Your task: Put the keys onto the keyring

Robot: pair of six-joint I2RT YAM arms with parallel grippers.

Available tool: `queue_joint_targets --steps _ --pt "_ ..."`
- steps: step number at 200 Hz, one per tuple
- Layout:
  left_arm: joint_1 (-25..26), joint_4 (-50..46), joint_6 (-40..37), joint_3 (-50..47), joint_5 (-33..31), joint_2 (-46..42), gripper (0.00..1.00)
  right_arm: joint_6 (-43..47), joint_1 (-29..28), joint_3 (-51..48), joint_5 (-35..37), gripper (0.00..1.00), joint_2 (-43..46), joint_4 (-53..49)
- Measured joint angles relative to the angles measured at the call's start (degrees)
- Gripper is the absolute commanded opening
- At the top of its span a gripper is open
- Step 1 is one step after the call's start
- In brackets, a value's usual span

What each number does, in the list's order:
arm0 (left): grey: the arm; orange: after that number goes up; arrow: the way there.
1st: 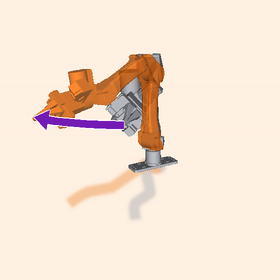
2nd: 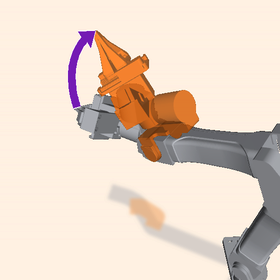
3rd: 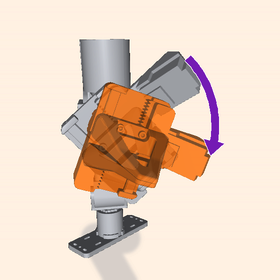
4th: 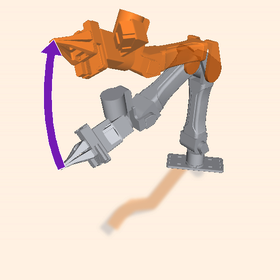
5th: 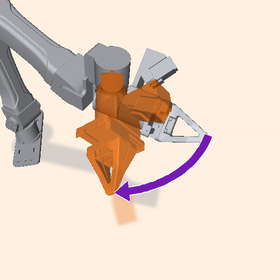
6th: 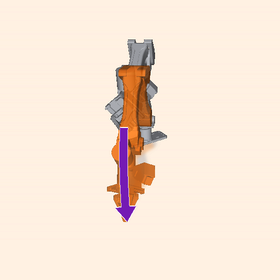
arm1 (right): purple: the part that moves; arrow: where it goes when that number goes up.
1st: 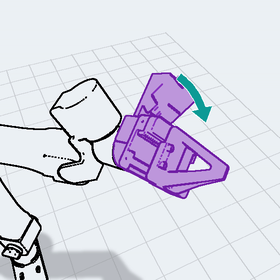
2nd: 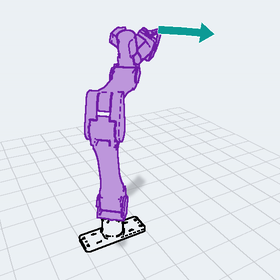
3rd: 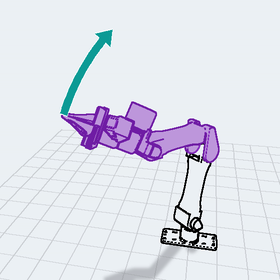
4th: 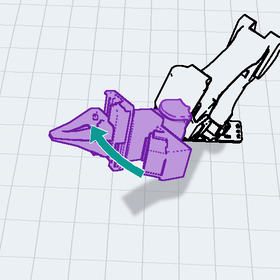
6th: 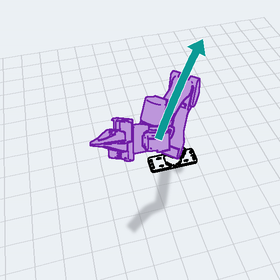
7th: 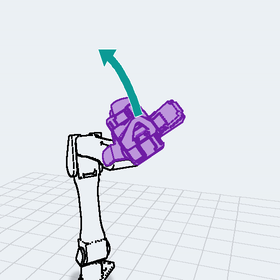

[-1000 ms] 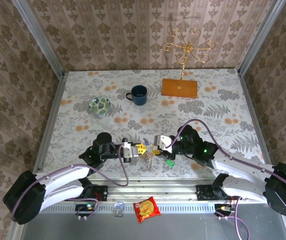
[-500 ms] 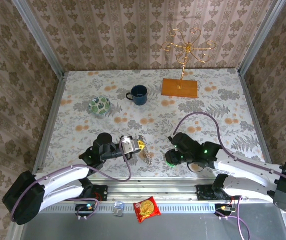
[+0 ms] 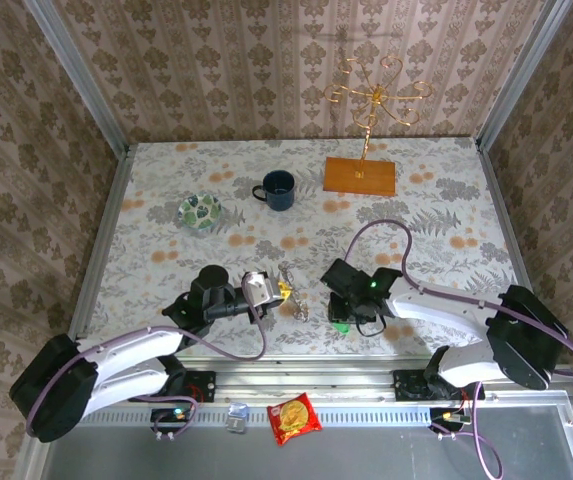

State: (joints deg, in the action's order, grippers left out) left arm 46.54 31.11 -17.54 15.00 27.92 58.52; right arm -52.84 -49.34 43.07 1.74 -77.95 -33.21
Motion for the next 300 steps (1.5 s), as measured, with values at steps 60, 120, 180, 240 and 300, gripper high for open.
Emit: queue_joint_targets --steps 60,120,180,240,300 --pt "0.00 0.50 0.00 0.00 0.33 0.37 0.00 -1.20 3.50 -0.50 -6.78 0.27 -4.92 3.48" --pt "0.00 0.61 0.00 0.09 0.33 0.37 0.00 -1.18 4.17 -0.70 -9.16 0.19 -7.30 4.81" --pt "0.00 0.61 -0.02 0.15 0.35 0.37 0.00 -1.11 4.72 -0.70 -9.60 0.16 -7.30 5.03" --pt "0.00 0.61 -0.02 0.17 0.35 0.37 0.00 -1.11 4.72 -0.70 -10.60 0.17 -7.30 6.27" --pt "0.00 0.61 -0.02 0.17 0.35 0.37 0.00 -1.14 4.72 -0.70 -11.32 0.15 -7.89 6.25"
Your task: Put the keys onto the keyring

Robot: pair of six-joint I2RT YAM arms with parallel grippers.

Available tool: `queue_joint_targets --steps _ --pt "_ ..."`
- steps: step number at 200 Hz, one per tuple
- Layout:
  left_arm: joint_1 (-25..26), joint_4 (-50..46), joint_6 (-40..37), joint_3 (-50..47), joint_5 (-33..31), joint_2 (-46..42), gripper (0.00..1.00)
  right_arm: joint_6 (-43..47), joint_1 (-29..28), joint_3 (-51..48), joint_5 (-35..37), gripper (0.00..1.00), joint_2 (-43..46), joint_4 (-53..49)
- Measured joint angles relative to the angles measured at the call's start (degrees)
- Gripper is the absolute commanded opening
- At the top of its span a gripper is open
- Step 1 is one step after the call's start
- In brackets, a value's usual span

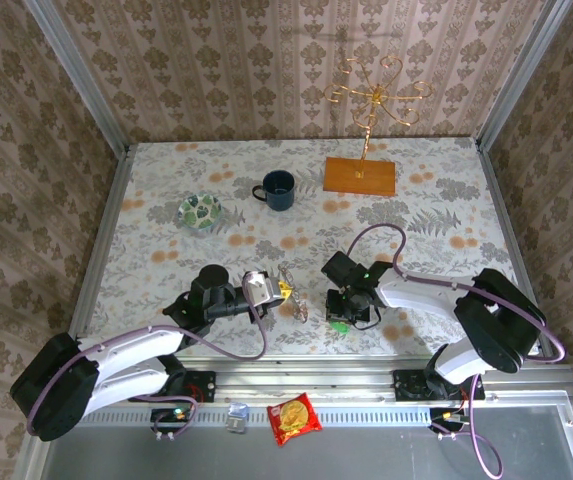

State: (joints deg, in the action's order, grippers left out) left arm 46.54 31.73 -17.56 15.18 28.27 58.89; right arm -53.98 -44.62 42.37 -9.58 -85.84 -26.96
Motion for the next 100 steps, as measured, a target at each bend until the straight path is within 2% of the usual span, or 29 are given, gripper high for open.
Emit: queue_joint_targets --steps 52,70,100 --pt "0.00 0.00 0.00 0.00 0.00 0.00 0.00 0.24 0.00 0.00 -0.42 0.07 -0.15 0.22" --pt "0.00 0.00 0.00 0.00 0.00 0.00 0.00 0.24 0.00 0.00 -0.44 0.00 -0.11 0.20" --pt "0.00 0.00 0.00 0.02 0.00 0.00 0.00 1.18 0.00 0.00 -0.31 0.00 1.07 -0.28"
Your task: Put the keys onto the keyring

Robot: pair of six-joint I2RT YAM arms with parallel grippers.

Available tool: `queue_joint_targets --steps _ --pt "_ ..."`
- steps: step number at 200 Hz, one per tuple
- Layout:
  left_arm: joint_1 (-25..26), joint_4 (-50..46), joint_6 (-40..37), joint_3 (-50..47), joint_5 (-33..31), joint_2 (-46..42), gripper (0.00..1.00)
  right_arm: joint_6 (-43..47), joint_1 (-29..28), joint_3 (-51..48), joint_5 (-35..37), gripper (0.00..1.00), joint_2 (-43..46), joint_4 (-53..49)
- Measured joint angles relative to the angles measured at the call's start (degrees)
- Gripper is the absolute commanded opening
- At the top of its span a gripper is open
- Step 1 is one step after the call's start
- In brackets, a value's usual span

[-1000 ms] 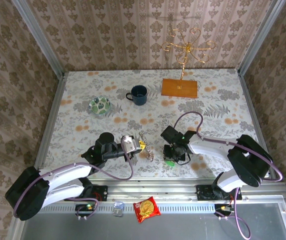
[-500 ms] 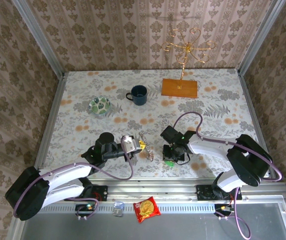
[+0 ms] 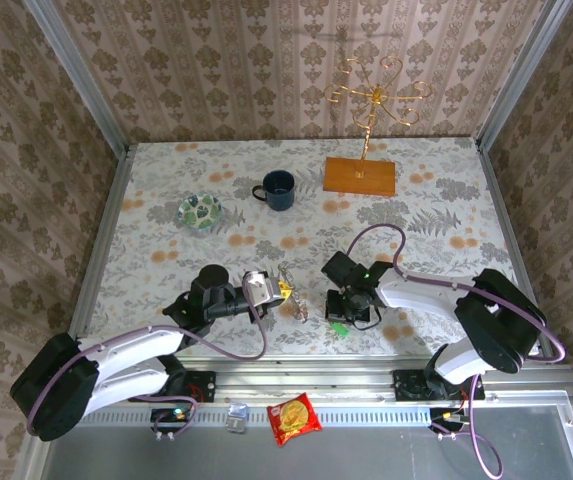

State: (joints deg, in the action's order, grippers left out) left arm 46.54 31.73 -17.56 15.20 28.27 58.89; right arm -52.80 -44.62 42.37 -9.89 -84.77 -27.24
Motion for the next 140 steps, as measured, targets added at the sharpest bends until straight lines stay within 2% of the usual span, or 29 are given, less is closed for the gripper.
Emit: queue_joint_targets --steps 29,57,108,140 --pt "0.00 0.00 0.15 0.17 -0.04 -0.02 0.00 4.04 0.00 -0.55 0.48 0.00 6.99 0.35" --pt "0.04 0.09 2.01 0.22 -0.31 -0.02 0.00 12.46 0.00 -2.73 0.48 0.00 16.83 3.43" --pt "0.31 0.44 4.33 0.22 -0.90 -0.15 0.00 34.77 -0.48 -4.42 0.42 0.00 25.64 11.76" --pt "0.31 0.42 4.76 0.22 -1.11 -0.52 0.00 49.72 -3.32 -8.46 0.50 0.00 29.27 20.02"
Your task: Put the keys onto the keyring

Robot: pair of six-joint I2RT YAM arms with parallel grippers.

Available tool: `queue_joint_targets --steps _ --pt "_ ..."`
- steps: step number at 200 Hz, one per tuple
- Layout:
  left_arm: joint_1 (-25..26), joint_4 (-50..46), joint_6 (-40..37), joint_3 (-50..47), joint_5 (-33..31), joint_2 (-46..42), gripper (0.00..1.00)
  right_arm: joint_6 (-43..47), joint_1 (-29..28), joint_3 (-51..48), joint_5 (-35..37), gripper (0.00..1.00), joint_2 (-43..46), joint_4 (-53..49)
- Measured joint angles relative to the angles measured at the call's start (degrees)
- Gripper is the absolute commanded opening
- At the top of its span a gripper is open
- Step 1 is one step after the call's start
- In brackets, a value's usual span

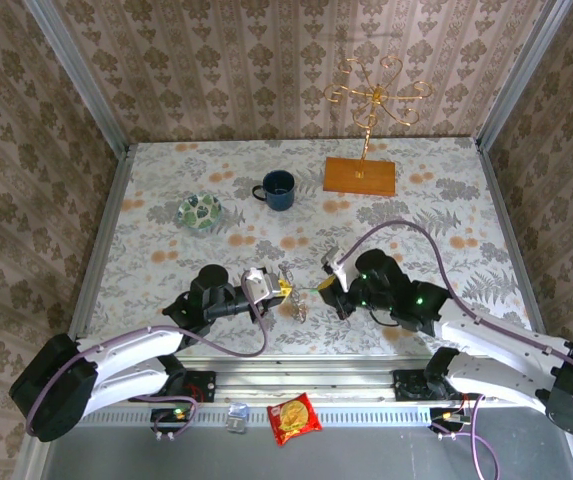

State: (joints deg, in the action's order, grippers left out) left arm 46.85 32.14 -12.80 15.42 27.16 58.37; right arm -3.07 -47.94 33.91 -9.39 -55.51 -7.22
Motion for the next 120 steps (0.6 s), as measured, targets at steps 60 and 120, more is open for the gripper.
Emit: queue_joint_targets --steps 60,120 --pt "0.00 0.02 0.44 0.00 0.02 -0.07 0.00 14.43 -1.46 -0.98 -2.32 0.00 -1.27 5.14" --pt "0.00 0.94 1.07 0.02 1.40 0.55 0.00 13.51 -1.90 -0.96 -2.51 0.00 -6.45 13.25"
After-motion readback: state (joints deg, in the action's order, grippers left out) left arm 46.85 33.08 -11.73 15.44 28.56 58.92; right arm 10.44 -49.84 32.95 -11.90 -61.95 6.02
